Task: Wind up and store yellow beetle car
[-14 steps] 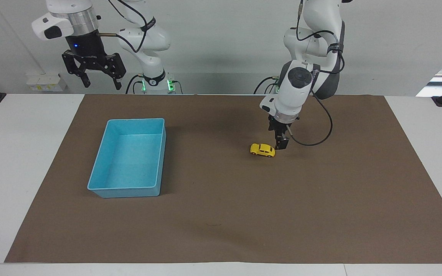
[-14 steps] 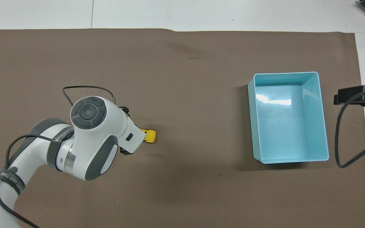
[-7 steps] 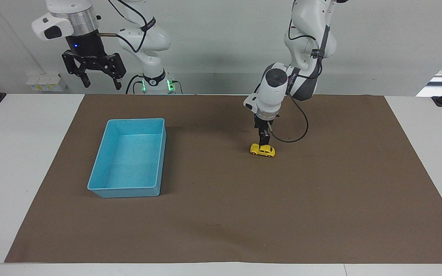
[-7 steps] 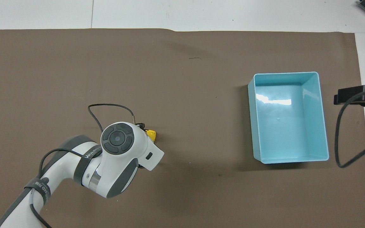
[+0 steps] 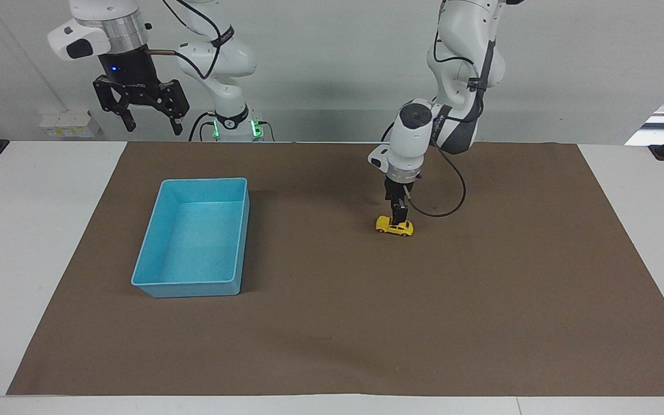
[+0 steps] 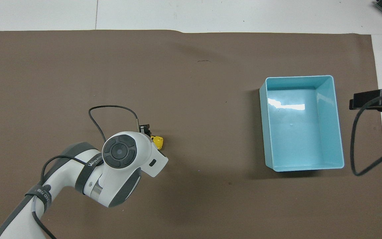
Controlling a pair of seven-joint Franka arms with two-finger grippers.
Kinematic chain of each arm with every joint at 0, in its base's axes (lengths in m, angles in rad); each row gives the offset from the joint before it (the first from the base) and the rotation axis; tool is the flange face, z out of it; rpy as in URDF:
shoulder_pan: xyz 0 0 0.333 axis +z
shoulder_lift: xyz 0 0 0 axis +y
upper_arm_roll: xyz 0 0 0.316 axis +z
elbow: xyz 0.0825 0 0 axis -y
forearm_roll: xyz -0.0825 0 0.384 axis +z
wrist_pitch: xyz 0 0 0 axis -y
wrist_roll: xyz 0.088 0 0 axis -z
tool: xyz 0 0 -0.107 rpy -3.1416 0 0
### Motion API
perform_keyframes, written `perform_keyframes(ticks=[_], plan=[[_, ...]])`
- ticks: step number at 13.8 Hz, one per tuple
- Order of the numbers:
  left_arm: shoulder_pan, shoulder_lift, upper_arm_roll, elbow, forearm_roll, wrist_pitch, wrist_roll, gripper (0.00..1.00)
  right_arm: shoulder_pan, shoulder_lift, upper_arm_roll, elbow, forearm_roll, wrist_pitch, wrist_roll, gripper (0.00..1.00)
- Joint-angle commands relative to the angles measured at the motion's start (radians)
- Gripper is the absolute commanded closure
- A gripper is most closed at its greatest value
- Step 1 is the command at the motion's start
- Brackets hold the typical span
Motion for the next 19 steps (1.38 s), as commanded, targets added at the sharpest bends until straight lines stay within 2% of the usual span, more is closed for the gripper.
perform_keyframes(ticks=[1, 5, 9, 11, 12, 14, 15, 16, 19], plan=[[0.014, 0.018, 0.002, -0.011, 0.032, 0.059, 0.000, 0.00, -0.013, -0.013, 0.002, -0.005, 0.020, -0.013, -0.024, 0.00], [0.016, 0.057, 0.002, -0.011, 0.033, 0.104, 0.000, 0.00, -0.013, -0.013, 0.001, -0.005, 0.020, -0.013, -0.024, 0.00], [0.016, 0.058, 0.004, -0.011, 0.041, 0.107, 0.000, 0.00, -0.013, -0.013, 0.002, -0.005, 0.020, -0.013, -0.022, 0.00], [0.016, 0.058, 0.004, -0.013, 0.042, 0.107, 0.000, 0.55, -0.013, -0.013, 0.002, -0.005, 0.020, -0.013, -0.022, 0.00], [0.016, 0.057, 0.004, -0.013, 0.042, 0.107, 0.000, 0.72, -0.013, -0.013, 0.002, -0.005, 0.020, -0.015, -0.024, 0.00], [0.016, 0.058, 0.004, -0.011, 0.042, 0.113, -0.001, 0.78, -0.013, -0.013, 0.002, -0.005, 0.020, -0.013, -0.022, 0.00], [0.016, 0.058, 0.004, -0.013, 0.042, 0.121, -0.003, 0.86, -0.013, -0.013, 0.002, -0.005, 0.020, -0.013, -0.022, 0.00], [0.016, 0.058, 0.004, -0.014, 0.042, 0.125, -0.003, 1.00, -0.013, -0.013, 0.002, -0.005, 0.020, -0.015, -0.022, 0.00], [0.016, 0.057, 0.002, -0.014, 0.042, 0.124, -0.009, 1.00, -0.013, -0.013, 0.002, -0.005, 0.020, -0.013, -0.024, 0.00]])
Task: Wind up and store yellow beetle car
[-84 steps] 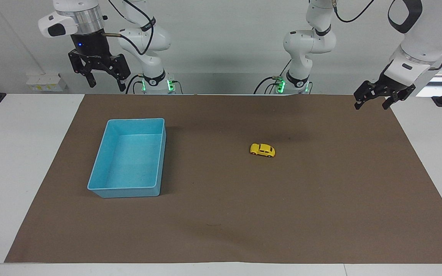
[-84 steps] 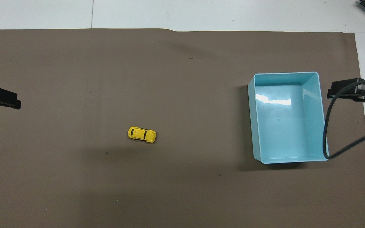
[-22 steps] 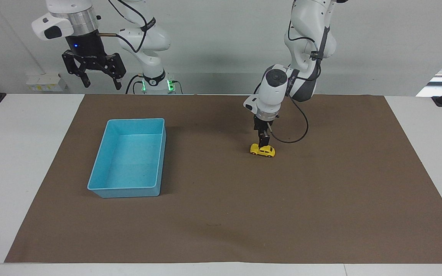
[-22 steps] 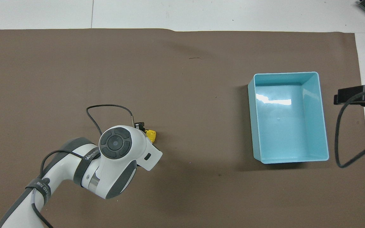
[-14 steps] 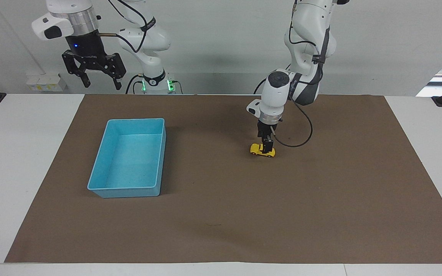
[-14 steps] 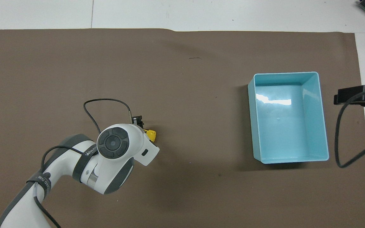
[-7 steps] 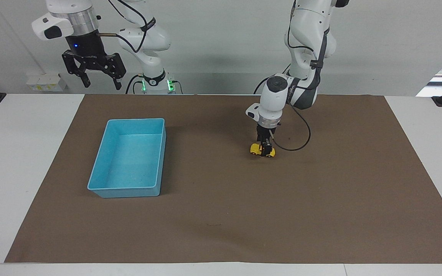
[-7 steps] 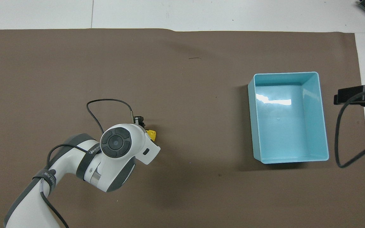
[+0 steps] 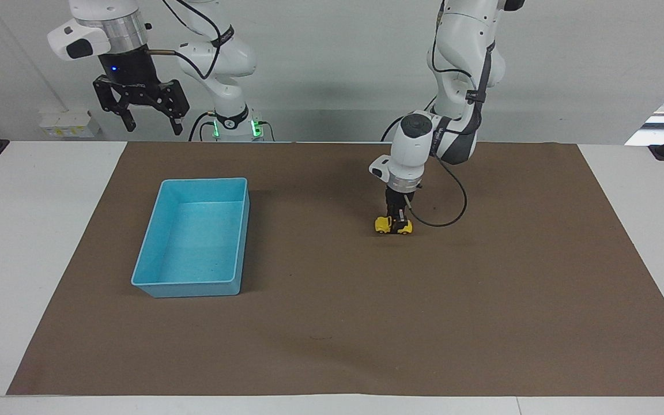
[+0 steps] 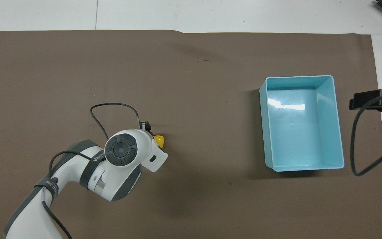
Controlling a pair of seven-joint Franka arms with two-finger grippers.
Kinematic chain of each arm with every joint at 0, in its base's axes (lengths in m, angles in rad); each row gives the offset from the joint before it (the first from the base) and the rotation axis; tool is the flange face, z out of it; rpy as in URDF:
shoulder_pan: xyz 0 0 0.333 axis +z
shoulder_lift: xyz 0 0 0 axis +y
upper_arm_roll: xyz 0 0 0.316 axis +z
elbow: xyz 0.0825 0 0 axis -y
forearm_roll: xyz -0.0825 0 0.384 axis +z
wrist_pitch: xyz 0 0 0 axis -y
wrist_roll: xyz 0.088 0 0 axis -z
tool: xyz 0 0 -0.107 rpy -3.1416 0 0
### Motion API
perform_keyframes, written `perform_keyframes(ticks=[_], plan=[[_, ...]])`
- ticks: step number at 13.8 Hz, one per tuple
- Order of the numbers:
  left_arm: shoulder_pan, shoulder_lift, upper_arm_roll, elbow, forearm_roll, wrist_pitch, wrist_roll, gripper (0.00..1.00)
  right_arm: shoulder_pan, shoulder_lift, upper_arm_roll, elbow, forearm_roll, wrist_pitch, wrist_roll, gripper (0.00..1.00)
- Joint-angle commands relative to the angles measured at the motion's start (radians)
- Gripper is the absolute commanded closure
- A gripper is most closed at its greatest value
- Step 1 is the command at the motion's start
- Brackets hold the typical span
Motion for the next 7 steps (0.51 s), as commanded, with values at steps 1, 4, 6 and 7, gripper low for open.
perform_keyframes(ticks=[1, 4, 6, 7], plan=[[0.008, -0.006, -0.002, -0.012, 0.024, 0.020, -0.014, 1.00, -0.013, -0.013, 0.002, -0.005, 0.020, -0.013, -0.024, 0.00], [0.004, -0.007, -0.003, -0.010, 0.024, 0.015, -0.052, 1.00, -0.013, -0.013, 0.002, -0.005, 0.020, -0.013, -0.024, 0.00], [0.008, -0.009, -0.002, -0.016, 0.025, 0.014, -0.040, 1.00, -0.013, -0.013, 0.002, -0.005, 0.020, -0.013, -0.024, 0.00], [0.014, -0.010, -0.002, -0.018, 0.024, 0.014, -0.025, 1.00, -0.013, -0.013, 0.002, -0.005, 0.020, -0.013, -0.024, 0.00]])
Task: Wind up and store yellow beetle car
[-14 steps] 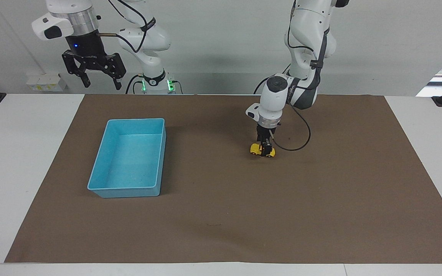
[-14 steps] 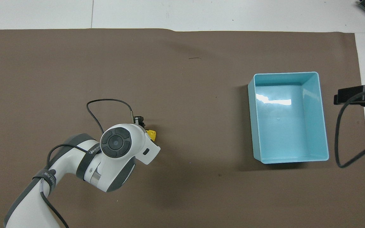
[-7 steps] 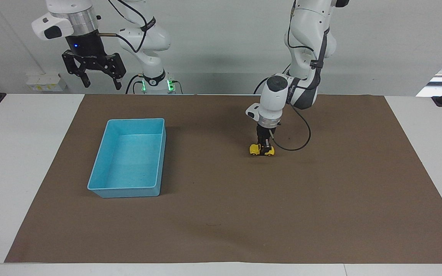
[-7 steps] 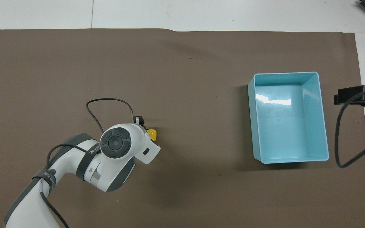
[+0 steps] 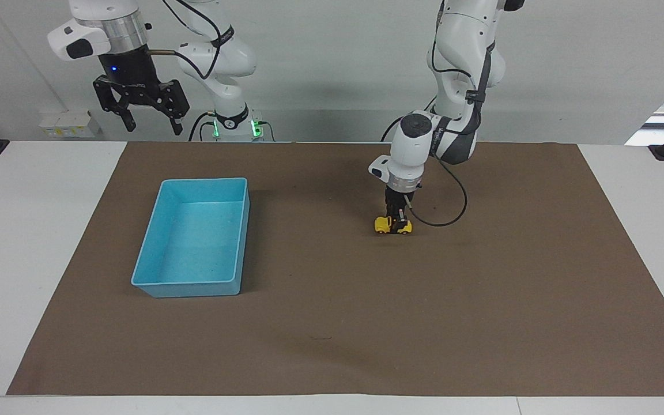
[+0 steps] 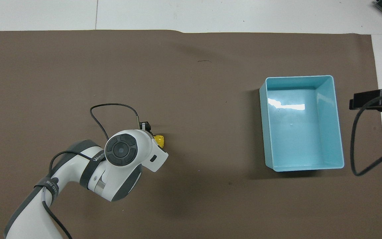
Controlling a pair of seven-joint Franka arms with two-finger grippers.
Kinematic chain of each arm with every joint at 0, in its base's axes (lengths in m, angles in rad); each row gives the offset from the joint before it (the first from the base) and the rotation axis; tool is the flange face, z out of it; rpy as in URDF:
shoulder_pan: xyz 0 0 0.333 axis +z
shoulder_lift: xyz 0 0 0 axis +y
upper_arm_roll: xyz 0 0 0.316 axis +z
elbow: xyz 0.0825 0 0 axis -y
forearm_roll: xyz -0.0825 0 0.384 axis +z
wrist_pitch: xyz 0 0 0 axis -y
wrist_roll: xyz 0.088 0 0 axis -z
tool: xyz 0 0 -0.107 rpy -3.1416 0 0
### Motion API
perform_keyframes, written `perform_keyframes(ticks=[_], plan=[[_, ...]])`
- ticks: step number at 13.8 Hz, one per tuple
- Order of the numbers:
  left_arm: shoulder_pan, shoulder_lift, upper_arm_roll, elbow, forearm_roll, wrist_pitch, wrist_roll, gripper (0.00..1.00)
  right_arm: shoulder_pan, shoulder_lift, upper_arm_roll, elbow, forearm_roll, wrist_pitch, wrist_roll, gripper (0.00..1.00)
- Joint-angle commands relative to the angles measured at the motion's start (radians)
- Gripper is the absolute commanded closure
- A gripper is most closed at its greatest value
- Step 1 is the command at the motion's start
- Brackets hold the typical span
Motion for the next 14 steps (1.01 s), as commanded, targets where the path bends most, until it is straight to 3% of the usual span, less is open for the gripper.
perform_keyframes(ticks=[1, 14], plan=[[0.043, -0.009, -0.001, -0.019, 0.025, 0.014, 0.026, 1.00, -0.013, -0.013, 0.002, -0.005, 0.020, -0.013, -0.024, 0.00], [0.192, -0.023, -0.004, -0.062, 0.025, 0.021, 0.219, 1.00, -0.013, -0.013, 0.002, -0.005, 0.020, -0.015, -0.024, 0.00]])
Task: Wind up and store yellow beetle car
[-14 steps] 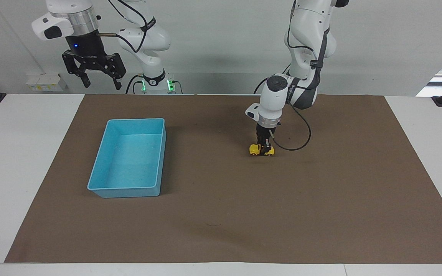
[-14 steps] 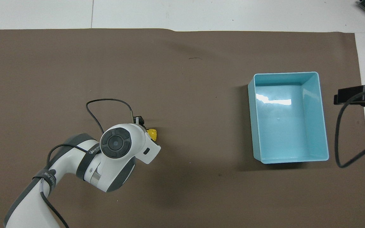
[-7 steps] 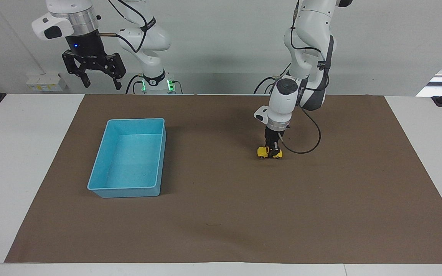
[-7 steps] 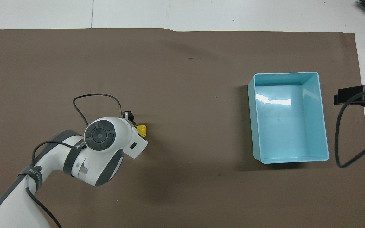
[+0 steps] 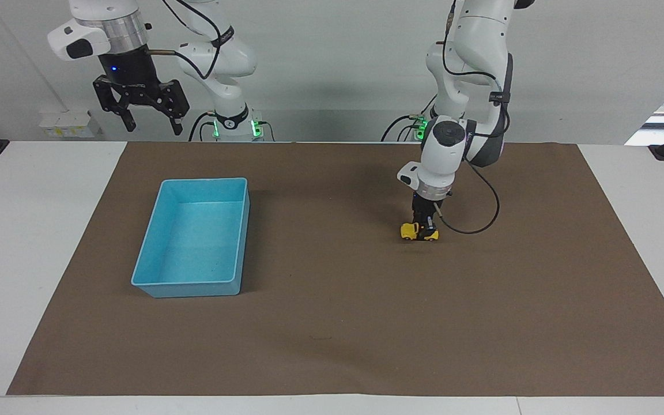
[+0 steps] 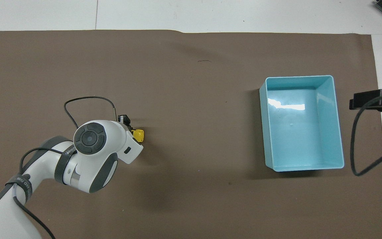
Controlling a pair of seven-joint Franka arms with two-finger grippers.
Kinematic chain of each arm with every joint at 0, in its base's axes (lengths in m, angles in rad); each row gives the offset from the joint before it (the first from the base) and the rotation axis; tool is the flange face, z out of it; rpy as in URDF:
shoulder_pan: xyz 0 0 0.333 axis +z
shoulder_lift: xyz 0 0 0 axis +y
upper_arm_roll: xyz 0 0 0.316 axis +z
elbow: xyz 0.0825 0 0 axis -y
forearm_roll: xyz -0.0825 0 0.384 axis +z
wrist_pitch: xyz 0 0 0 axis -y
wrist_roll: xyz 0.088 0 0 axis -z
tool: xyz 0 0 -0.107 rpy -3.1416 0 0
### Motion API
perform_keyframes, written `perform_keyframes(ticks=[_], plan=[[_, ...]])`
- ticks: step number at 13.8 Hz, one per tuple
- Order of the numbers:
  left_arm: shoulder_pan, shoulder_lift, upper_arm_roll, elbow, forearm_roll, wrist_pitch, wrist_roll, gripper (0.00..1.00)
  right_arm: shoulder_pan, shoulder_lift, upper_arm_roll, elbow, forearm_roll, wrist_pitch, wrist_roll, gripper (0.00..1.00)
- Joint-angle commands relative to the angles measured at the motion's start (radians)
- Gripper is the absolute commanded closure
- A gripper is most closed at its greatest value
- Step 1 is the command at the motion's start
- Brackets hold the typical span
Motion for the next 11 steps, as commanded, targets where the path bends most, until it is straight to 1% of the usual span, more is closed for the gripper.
perform_keyframes(ticks=[1, 8, 9, 10, 11], plan=[[0.053, -0.002, -0.003, -0.035, 0.025, 0.022, 0.046, 1.00, -0.013, -0.013, 0.002, -0.005, 0.020, -0.013, -0.024, 0.00], [0.102, -0.005, -0.003, -0.032, 0.025, 0.008, 0.098, 0.99, -0.013, -0.013, 0.002, -0.005, 0.020, -0.013, -0.024, 0.00], [0.101, -0.011, -0.004, -0.020, 0.024, -0.010, 0.098, 0.55, -0.013, -0.013, 0.001, -0.005, 0.020, -0.013, -0.022, 0.00], [0.098, -0.023, -0.004, -0.009, 0.024, -0.028, 0.092, 0.01, -0.013, -0.013, 0.002, -0.005, 0.020, -0.013, -0.022, 0.00], [0.092, -0.049, -0.004, 0.003, 0.024, -0.068, 0.087, 0.00, -0.013, -0.013, 0.002, -0.005, 0.020, -0.015, -0.024, 0.00]])
